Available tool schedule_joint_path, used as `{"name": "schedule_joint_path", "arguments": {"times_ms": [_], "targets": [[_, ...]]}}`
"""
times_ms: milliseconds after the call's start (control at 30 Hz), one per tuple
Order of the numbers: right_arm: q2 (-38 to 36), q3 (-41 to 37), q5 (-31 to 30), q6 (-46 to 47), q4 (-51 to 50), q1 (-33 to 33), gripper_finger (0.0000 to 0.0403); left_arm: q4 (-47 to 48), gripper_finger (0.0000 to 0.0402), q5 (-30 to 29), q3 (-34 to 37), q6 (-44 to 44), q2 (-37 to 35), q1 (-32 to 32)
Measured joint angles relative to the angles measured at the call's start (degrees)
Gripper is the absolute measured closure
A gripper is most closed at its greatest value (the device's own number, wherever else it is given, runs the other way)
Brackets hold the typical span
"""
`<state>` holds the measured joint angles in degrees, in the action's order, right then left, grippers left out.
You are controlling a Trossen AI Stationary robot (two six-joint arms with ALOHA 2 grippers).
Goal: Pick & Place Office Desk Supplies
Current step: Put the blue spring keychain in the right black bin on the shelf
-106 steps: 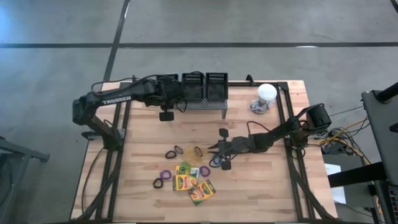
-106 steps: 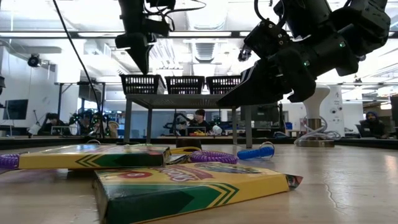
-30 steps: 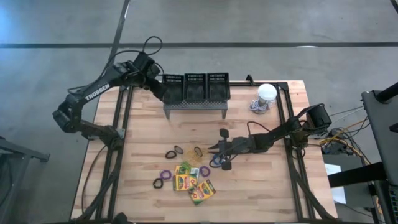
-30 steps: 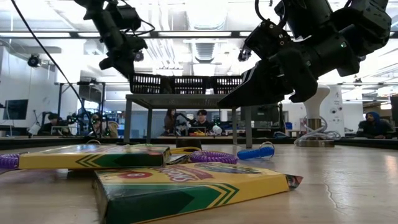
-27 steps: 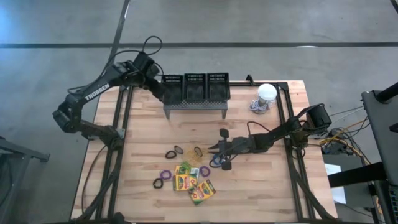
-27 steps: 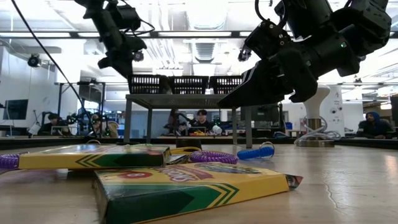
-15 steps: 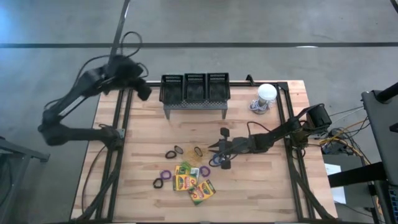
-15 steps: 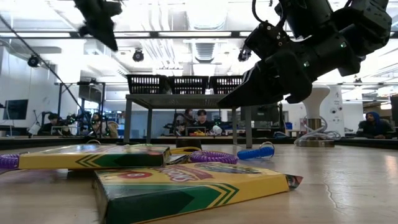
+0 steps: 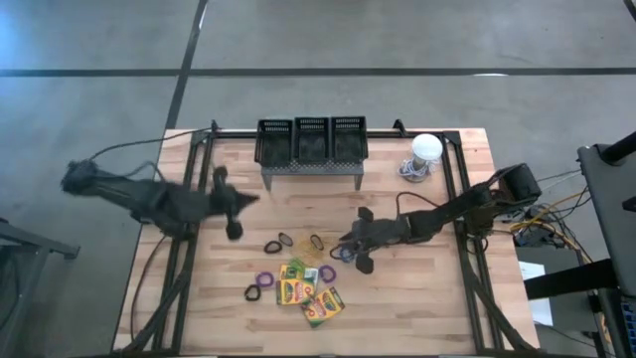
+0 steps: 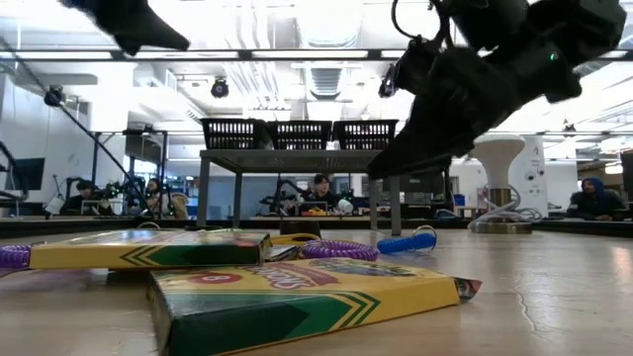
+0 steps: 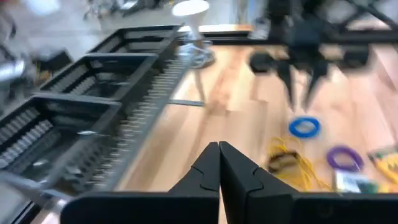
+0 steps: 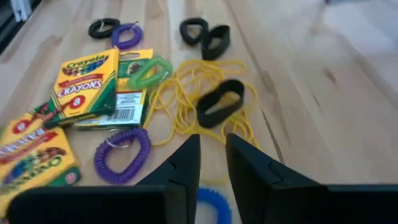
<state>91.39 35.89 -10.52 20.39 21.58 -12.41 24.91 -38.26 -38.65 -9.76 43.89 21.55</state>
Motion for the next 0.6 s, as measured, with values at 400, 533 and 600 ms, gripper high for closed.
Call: {"name": "schedule_joint_path", "arguments": {"times_ms": [400,533,600], "targets": [[0.95,0.65,-4.18,12.73,-8.55,-8.72,0.0234,-21.33,0.0399,-13.76,13.78,-7.27,10.8,28.1],[6.78,3.73,-6.02,8.27,-8.97,-10.15,0.0206,-27.52,0.0398,-13.97,15.97,-7.28,14.39,27.96],[8.95,6.2,-6.17,4.05,-9.07,-10.47,0.0198,-29.32,0.0398,-14.76,16.55,-7.28,15.98,27.84]]}}
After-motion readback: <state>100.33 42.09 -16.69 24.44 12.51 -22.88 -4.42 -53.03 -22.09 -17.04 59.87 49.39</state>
